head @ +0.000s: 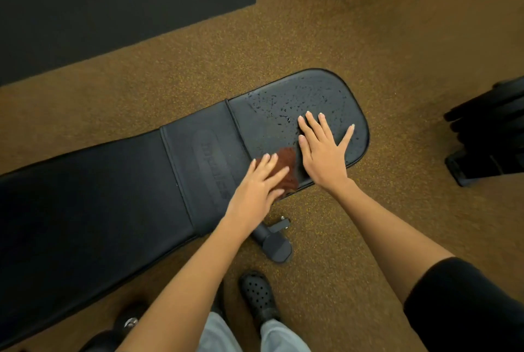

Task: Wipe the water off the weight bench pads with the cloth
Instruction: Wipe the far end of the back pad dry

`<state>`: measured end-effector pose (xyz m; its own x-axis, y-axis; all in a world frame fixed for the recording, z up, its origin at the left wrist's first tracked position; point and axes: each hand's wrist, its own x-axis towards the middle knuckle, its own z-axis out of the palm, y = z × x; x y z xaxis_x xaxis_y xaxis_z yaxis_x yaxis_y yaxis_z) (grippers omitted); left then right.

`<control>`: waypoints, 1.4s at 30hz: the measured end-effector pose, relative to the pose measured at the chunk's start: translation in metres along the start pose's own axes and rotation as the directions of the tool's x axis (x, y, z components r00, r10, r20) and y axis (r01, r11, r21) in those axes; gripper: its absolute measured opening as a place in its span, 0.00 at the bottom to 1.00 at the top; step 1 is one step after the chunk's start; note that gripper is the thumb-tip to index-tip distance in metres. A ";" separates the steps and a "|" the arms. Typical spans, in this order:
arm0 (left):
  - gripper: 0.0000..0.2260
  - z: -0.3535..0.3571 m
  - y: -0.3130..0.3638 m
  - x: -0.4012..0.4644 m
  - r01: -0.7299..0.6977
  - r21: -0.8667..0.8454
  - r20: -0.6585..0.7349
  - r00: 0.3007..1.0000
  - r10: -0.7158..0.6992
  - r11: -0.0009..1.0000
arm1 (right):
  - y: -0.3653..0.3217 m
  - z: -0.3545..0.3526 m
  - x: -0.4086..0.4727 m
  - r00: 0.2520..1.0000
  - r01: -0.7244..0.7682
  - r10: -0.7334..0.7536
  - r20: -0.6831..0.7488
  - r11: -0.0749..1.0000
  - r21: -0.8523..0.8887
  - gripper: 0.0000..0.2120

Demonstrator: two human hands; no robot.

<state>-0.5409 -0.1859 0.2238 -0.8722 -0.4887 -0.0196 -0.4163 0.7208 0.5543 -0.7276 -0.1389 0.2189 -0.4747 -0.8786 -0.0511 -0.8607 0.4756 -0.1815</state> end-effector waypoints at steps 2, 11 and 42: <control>0.23 0.008 0.004 -0.016 -0.032 0.038 0.016 0.999 0.031 0.999 | 0.002 -0.001 0.001 1.000 0.004 -0.004 0.009 1.000 0.000 0.26; 0.23 0.002 0.014 0.022 0.284 0.063 -0.049 0.958 -0.282 0.957 | -0.002 -0.003 0.000 1.000 -0.014 0.014 0.002 0.998 0.063 0.24; 0.24 0.015 0.040 0.008 0.268 -0.055 -0.222 0.936 -0.273 0.962 | -0.010 -0.012 -0.002 0.979 0.112 -0.073 -0.190 0.973 0.203 0.21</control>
<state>-0.5679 -0.1539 0.2334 -0.6456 -0.7635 0.0148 -0.6200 0.5354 0.5735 -0.7196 -0.1413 0.2322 -0.4366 -0.8871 0.1501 -0.8533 0.3554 -0.3816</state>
